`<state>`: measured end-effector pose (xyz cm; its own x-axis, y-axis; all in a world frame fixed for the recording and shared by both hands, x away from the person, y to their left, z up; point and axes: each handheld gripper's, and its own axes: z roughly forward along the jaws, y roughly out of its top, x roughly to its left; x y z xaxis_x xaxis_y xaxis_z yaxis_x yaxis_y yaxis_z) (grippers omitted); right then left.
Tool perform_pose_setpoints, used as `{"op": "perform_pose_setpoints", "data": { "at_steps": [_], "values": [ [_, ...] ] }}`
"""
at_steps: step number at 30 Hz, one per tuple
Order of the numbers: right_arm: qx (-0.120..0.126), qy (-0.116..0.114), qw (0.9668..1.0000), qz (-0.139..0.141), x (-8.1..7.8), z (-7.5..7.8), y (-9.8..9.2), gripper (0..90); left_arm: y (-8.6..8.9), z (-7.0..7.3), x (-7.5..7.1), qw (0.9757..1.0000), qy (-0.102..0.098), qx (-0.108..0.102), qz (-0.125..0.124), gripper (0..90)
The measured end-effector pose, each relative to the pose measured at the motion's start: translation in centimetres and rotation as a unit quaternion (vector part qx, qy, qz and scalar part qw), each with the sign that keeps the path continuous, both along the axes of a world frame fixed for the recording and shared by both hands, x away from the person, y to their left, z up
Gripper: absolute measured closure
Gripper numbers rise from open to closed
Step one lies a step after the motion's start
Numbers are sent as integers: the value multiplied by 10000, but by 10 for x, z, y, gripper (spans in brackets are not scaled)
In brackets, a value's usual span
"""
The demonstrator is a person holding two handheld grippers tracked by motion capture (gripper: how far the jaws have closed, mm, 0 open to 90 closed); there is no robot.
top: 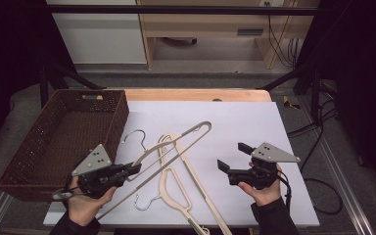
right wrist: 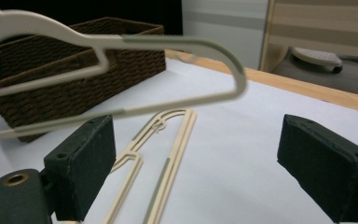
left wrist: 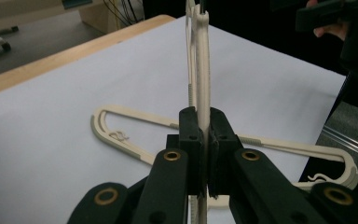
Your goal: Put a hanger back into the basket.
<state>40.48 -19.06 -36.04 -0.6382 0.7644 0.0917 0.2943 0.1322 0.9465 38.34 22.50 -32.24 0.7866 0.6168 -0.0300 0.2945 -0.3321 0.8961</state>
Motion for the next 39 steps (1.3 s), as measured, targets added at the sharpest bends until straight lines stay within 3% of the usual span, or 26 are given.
{"op": "perform_pose_setpoints", "data": {
  "at_steps": [9,15,18,22,27,39],
  "values": [
    [-123,82,9998,-147,4,-7,-9,90,31,50,11,9996,-257,152,18,864],
    [-160,69,9998,-127,6,-10,-12,80,56,71,27,9981,-365,465,188,864],
    [-135,67,9999,-62,5,-10,-13,80,72,77,40,9982,-345,377,300,864],
    [-148,67,9998,-76,6,-10,-15,79,97,80,57,9981,-425,244,376,864],
    [-143,68,9998,-73,6,-10,-16,79,126,76,74,9965,-550,314,543,864],
    [-206,75,9997,-72,7,-11,-15,78,185,53,108,9937,-163,424,1021,864]
  ]
}}
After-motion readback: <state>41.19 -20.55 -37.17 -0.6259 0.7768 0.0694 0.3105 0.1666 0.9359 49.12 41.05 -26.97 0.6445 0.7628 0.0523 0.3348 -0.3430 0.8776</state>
